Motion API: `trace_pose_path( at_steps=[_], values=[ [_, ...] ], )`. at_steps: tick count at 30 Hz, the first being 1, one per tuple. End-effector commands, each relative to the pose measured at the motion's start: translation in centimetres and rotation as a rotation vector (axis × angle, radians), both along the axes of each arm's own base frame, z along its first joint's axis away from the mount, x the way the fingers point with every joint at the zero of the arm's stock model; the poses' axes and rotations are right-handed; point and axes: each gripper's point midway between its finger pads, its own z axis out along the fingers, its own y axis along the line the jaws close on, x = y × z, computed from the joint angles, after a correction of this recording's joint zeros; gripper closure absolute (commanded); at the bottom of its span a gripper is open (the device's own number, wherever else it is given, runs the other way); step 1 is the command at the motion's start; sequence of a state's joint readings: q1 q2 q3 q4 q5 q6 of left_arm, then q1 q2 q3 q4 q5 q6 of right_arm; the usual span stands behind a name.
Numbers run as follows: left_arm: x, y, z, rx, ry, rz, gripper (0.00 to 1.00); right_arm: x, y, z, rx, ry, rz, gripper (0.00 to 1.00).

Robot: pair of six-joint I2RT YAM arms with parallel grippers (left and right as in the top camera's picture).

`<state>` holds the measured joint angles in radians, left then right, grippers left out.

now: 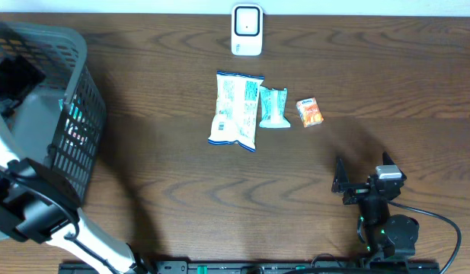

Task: Scan the item barcode
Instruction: 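Return the left gripper into the grey basket, then grasp the white-and-teal Kleenex pack in the basket with the left gripper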

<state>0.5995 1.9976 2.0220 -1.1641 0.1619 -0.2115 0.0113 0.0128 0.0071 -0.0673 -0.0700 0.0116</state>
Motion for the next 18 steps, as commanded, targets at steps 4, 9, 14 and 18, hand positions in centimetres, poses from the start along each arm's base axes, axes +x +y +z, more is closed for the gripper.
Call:
trace_pose_path(
  at_steps=[4,9,14,18],
  values=[
    [-0.7,-0.2,-5.4,-0.044,0.147,-0.105,0.08,0.0,-0.3,0.0,0.009,0.001,-0.014,0.01],
    [-0.4,0.0,-8.7,-0.081,0.199,-0.121,0.11,0.0,-0.3,0.0,0.009,0.001,-0.014,0.01],
    [0.1,-0.4,-11.3,-0.109,0.236,-0.137,0.12,0.0,-0.3,0.0,0.009,0.001,-0.014,0.01],
    [1.1,-1.8,-12.5,-0.153,0.226,-0.168,0.14,0.0,-0.3,0.0,0.009,0.000,-0.014,0.01]
  ],
)
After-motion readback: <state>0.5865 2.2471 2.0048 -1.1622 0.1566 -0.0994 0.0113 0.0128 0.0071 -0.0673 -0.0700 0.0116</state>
